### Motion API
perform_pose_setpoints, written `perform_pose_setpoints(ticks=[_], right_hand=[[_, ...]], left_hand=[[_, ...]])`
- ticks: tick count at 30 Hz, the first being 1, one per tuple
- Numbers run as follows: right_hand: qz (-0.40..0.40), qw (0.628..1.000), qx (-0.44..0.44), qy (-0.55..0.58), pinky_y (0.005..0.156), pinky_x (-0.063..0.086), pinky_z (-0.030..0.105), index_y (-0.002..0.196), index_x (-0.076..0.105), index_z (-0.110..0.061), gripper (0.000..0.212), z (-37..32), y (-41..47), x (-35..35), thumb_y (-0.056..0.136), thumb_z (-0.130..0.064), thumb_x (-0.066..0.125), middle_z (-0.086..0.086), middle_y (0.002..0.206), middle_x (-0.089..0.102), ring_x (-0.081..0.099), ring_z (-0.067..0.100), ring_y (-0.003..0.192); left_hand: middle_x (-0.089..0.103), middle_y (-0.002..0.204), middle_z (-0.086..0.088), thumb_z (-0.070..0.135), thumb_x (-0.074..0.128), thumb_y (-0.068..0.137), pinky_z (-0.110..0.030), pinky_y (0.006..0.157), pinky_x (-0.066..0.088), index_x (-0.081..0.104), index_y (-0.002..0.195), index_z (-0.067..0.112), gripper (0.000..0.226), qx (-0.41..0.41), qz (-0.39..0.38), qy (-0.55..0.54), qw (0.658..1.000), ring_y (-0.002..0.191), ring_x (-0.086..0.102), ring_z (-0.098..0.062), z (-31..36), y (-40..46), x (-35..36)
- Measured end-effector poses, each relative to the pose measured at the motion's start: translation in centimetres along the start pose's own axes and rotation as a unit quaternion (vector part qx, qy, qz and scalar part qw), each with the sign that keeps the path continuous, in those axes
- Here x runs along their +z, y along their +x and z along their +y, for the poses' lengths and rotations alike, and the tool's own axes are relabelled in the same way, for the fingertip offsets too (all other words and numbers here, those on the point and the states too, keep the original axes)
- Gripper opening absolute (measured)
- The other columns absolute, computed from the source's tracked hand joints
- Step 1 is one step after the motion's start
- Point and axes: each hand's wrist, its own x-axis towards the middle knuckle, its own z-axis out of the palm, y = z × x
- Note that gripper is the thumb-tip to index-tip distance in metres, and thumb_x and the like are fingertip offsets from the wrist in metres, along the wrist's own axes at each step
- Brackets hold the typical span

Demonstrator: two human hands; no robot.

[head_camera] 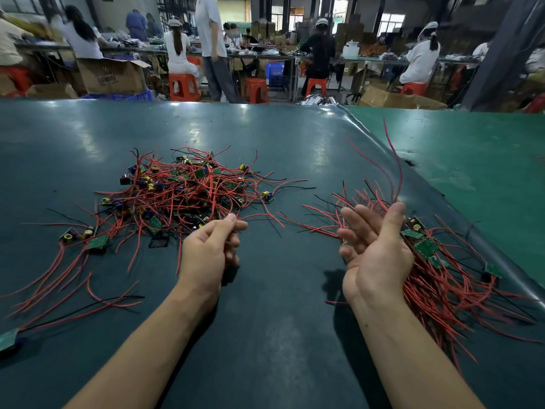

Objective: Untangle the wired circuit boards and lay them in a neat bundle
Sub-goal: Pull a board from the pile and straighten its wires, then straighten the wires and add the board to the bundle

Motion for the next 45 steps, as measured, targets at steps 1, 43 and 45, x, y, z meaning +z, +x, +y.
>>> perform_pose_setpoints(ticks=[1,43,45], right_hand=[[0.01,1.0,0.008,-0.003,0.036,0.037,0.016,0.086,0.068,-0.009,0.057,0.0,0.0,0.0,0.095,-0.06,0.045,0.007,0.076,0.076,0.062,0.012,0.047],[-0.308,0.937,0.085,-0.142,0.036,0.043,0.019,0.099,0.06,-0.01,0.017,2.0,-1.9,1.0,0.091,-0.025,0.06,0.011,0.081,0.074,0.063,0.016,0.046],[-0.302,0.939,0.08,-0.144,0.035,0.042,0.019,0.098,0.051,-0.012,0.011,2.0,-1.8,0.9,0.096,-0.021,0.058,0.012,0.076,0.074,0.06,0.017,0.041]], left_hand=[[0.046,0.056,0.004,0.022,0.056,0.098,-0.021,0.043,0.027,0.07,0.076,0.01,0.028,0.01,0.008,0.015,1.0,0.042,0.032,-0.009,0.0,0.0,-0.1],[0.065,0.084,0.007,0.017,0.072,0.086,-0.025,0.07,0.046,0.069,0.083,0.018,0.005,0.492,-0.058,0.309,0.812,0.077,0.06,-0.013,0.1,-2.2,0.3],[0.065,0.07,0.01,0.03,0.068,0.088,-0.023,0.059,0.045,0.065,0.078,0.025,0.012,0.387,-0.092,0.282,0.873,0.061,0.057,-0.01,0.0,-2.5,0.4]])
